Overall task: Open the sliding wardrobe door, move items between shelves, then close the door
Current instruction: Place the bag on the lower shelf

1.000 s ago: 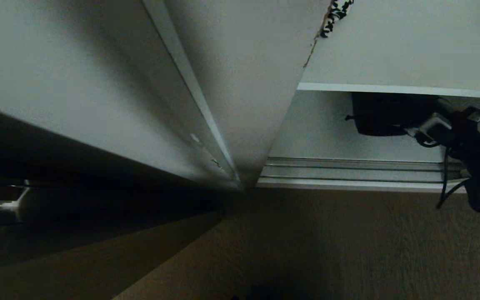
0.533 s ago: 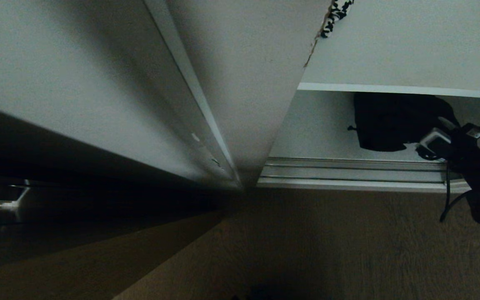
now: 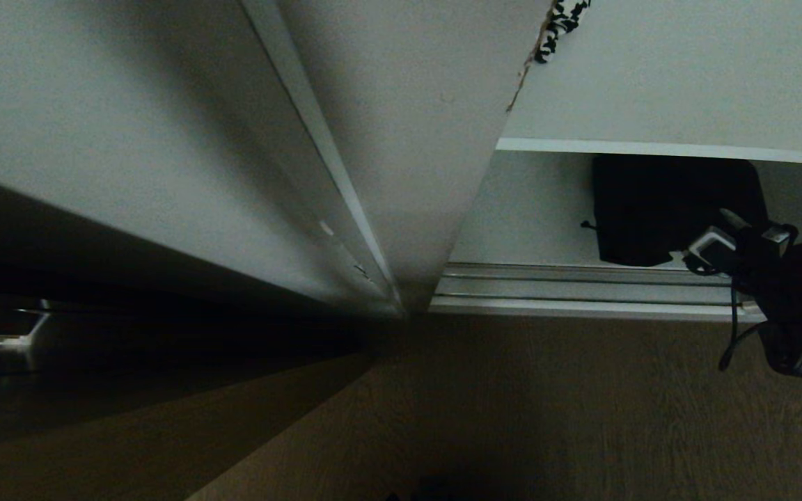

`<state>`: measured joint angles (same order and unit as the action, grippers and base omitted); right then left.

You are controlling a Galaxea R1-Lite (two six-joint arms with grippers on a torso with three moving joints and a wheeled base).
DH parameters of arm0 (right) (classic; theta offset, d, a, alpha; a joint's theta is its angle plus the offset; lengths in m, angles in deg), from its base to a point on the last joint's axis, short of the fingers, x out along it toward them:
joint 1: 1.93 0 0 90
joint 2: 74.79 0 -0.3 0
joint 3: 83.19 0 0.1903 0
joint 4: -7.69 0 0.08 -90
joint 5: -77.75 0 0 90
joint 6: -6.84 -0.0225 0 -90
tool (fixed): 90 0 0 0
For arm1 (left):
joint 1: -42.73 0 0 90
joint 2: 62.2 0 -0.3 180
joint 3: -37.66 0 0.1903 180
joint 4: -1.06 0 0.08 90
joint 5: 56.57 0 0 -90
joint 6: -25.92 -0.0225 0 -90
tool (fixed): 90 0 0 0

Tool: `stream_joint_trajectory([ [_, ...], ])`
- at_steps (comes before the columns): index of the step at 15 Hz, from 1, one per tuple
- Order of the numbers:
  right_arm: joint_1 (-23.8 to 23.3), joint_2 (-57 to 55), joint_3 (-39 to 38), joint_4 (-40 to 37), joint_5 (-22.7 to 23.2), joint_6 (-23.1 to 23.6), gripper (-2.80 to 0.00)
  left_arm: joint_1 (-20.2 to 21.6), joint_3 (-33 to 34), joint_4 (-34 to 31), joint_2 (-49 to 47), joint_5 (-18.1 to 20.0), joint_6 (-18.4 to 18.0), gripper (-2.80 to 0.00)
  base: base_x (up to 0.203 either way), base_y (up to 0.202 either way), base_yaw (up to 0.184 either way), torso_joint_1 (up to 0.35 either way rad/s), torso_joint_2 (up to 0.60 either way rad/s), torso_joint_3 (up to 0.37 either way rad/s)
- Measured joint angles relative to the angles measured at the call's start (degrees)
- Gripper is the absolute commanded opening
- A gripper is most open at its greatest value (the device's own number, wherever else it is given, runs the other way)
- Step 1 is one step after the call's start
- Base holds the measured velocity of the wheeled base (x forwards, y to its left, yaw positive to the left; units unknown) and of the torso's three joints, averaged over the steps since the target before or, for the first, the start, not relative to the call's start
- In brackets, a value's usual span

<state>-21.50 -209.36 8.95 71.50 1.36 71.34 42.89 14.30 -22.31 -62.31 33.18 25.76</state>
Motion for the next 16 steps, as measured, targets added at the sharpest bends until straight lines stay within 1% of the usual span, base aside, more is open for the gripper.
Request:
stream_joint_trajectory([
  [4,-0.9,-4.0,7.8,0.0,0.0,-0.1,-2.8,0.0,0.0,0.0,0.0,0.0,0.0,-2.8,0.0,0.0,0.0,0.0,0.0,0.0],
  [5,-1.1,-4.6,8.7,0.0,0.0,-0.1,-2.8,0.0,0.0,0.0,0.0,0.0,0.0,-2.8,0.0,0.0,0.0,0.0,0.0,0.0],
  [8,-1.2,-5.4,9.5,0.0,-0.1,-0.2,-2.8,0.0,0.0,0.0,0.0,0.0,0.0,-2.8,0.0,0.0,0.0,0.0,0.0,0.0],
  [12,-1.2,-6.8,12.7,0.0,-0.2,-0.4,-2.8,0.0,0.0,0.0,0.0,0.0,0.0,-2.8,0.0,0.0,0.0,0.0,0.0,0.0],
  [16,-1.1,-7.5,13.5,0.0,-0.2,-0.3,-2.8,0.0,0.0,0.0,0.0,0.0,0.0,-2.8,0.0,0.0,0.0,0.0,0.0,0.0],
])
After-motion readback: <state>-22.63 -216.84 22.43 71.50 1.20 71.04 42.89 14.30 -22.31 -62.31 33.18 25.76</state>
